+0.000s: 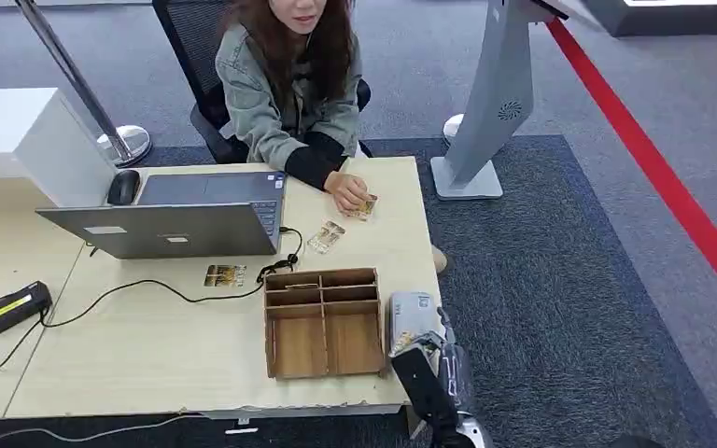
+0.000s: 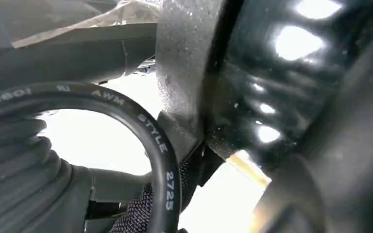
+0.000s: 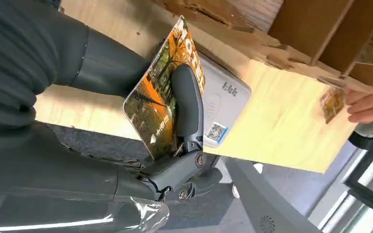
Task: Pass the card to the sensor for recognition and then transmit it.
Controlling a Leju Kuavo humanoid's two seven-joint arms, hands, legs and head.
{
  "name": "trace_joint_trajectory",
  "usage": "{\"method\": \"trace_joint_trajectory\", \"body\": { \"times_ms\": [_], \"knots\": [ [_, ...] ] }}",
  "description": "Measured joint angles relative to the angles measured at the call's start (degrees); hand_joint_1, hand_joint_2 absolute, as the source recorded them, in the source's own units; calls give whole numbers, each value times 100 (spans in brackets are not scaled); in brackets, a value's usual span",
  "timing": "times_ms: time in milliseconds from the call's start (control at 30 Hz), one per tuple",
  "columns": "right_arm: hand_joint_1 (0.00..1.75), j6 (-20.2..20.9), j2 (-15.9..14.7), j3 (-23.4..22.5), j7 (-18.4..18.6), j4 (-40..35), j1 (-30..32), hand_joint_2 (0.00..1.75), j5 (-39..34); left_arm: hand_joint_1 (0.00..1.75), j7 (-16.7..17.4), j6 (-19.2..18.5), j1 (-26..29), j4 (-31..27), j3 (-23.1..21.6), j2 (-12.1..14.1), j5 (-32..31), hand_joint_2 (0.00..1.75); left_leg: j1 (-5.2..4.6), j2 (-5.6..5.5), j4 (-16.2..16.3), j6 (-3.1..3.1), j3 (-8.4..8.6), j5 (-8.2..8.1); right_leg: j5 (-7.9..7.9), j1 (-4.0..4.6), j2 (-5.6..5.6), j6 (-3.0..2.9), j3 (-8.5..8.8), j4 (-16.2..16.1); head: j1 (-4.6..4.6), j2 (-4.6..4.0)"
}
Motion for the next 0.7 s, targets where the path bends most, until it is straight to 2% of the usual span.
{"method": "trace_joint_trajectory", "body": {
  "times_ms": [700],
  "knots": [
    [175, -2, 127, -55, -168, 465, -35, 175, 33, 0, 0, -9, 1, 0, 2, 2, 0, 175, 0, 0, 0, 0, 0, 0, 0, 0, 0, 0, 0, 0, 0, 0]
  ]
}}
